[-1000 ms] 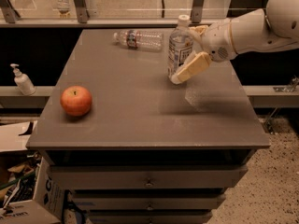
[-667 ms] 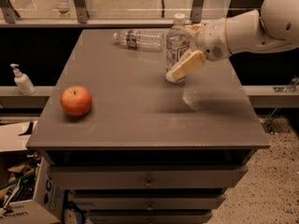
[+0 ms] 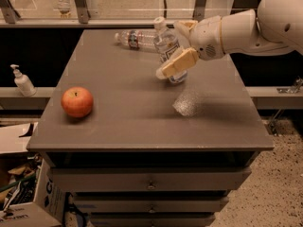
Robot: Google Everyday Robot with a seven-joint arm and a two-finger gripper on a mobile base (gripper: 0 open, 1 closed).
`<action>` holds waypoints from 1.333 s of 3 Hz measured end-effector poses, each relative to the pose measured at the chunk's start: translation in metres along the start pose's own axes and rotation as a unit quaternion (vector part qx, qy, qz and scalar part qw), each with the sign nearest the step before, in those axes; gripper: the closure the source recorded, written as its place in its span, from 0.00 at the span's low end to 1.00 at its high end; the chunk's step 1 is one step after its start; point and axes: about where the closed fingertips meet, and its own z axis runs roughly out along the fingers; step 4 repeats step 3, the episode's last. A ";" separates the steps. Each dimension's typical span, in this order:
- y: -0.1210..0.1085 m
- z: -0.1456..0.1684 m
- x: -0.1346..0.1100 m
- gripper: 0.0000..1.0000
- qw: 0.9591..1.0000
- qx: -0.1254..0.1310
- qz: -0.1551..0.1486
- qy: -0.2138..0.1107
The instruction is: Knock blue plastic bottle over
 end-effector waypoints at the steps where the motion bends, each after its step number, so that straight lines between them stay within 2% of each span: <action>1: 0.022 0.014 -0.013 0.00 1.000 -0.018 -0.001 -0.023; 2: 0.008 -0.003 0.002 0.00 0.999 -0.004 -0.002 -0.036; 4: 0.007 -0.004 0.002 0.00 0.999 -0.004 -0.003 -0.037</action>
Offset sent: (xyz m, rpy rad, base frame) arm -0.0181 0.0279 0.0018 0.0470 0.0003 0.0494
